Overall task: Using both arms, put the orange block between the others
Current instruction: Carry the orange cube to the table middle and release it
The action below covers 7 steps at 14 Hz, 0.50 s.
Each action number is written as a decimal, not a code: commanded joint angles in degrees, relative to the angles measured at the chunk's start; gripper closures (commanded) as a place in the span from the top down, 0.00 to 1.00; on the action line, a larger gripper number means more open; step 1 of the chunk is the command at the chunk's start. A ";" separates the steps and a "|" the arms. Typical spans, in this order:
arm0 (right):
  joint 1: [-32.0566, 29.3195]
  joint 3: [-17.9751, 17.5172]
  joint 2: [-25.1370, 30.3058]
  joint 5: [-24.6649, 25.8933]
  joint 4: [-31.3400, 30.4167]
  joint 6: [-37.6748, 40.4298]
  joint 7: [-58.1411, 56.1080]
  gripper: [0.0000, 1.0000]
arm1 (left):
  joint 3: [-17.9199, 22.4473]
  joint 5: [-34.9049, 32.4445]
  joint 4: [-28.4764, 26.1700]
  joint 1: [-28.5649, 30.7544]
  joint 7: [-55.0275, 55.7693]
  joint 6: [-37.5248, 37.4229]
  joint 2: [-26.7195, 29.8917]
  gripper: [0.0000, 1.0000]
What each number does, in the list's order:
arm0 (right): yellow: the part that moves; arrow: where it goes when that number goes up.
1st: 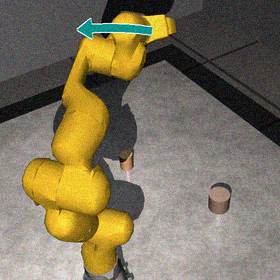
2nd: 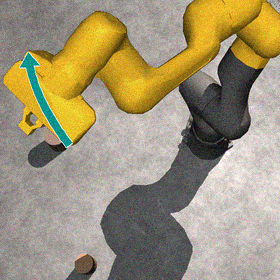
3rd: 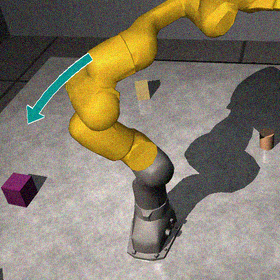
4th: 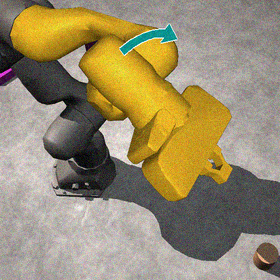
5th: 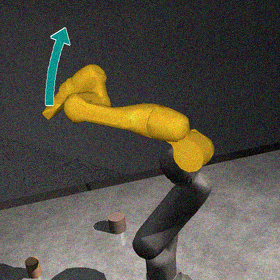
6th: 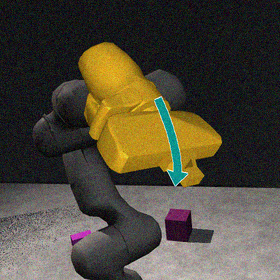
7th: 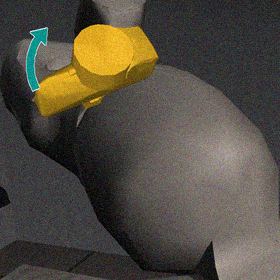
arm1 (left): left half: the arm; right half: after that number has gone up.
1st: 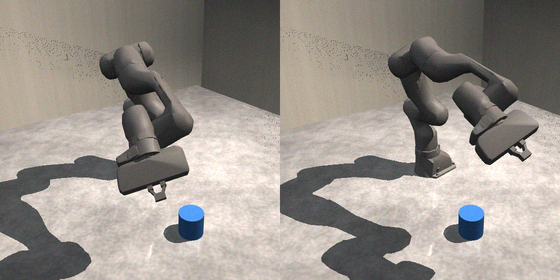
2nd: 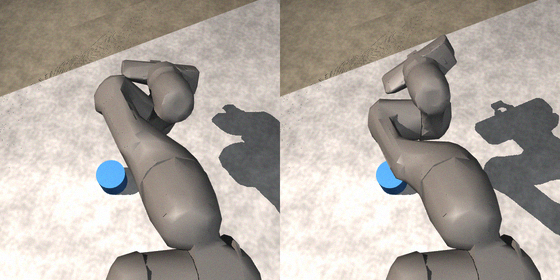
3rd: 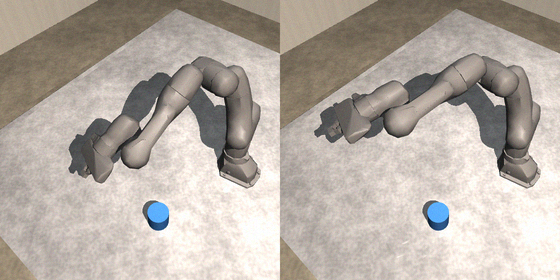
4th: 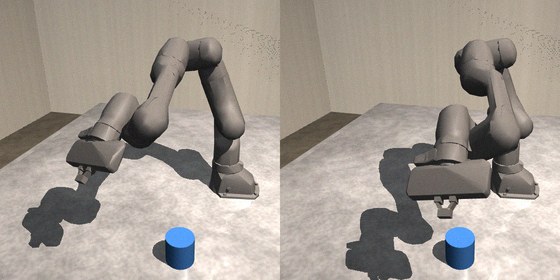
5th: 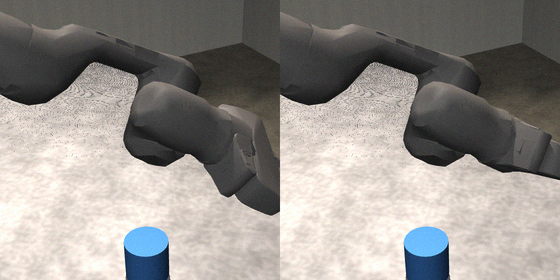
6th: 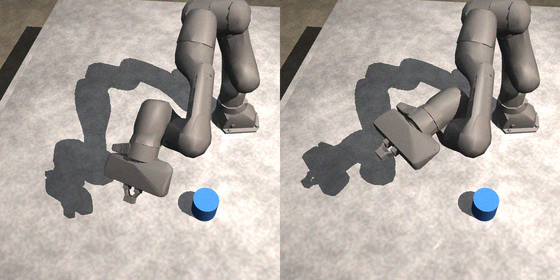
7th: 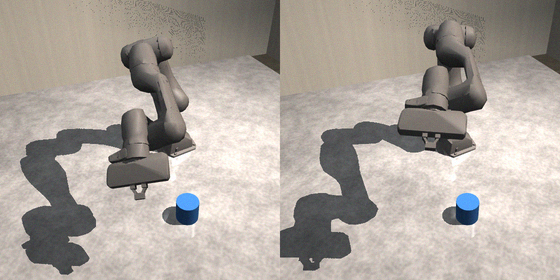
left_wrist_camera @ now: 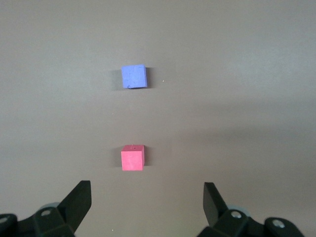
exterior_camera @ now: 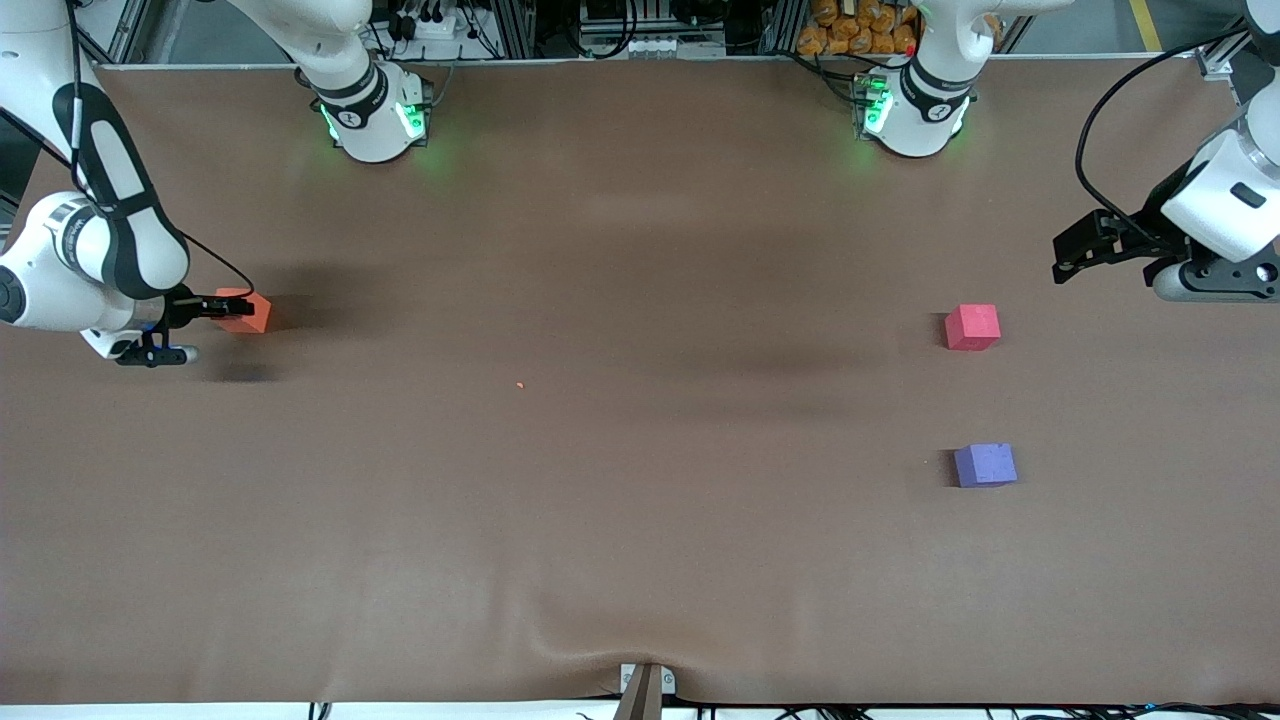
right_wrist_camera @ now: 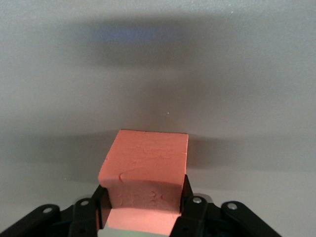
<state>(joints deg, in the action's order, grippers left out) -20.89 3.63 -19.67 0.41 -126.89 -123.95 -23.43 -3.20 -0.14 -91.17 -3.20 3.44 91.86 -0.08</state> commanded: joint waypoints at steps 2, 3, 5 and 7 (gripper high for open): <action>0.23 -1.16 4.01 -0.15 0.58 4.41 -4.95 0.16 | -0.40 0.49 0.29 -0.14 0.42 -0.01 0.61 1.00; 0.93 -2.30 4.89 -0.15 1.72 5.55 -6.09 0.16 | -0.83 0.23 0.29 0.04 0.34 -0.27 0.69 1.00; 2.60 -5.54 4.90 -0.41 6.54 8.80 -7.50 0.15 | -1.37 0.23 0.29 0.65 0.25 -0.89 1.39 1.00; 4.88 -9.94 4.38 -3.12 11.55 11.53 -7.69 0.14 | -1.37 0.31 0.47 0.65 0.51 -0.63 1.57 1.00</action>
<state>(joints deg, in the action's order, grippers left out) -18.28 -2.96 -15.26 -0.61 -119.63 -115.34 -29.92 -4.02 -0.14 -90.93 -3.14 3.45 91.82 0.39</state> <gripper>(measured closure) 0.471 0.000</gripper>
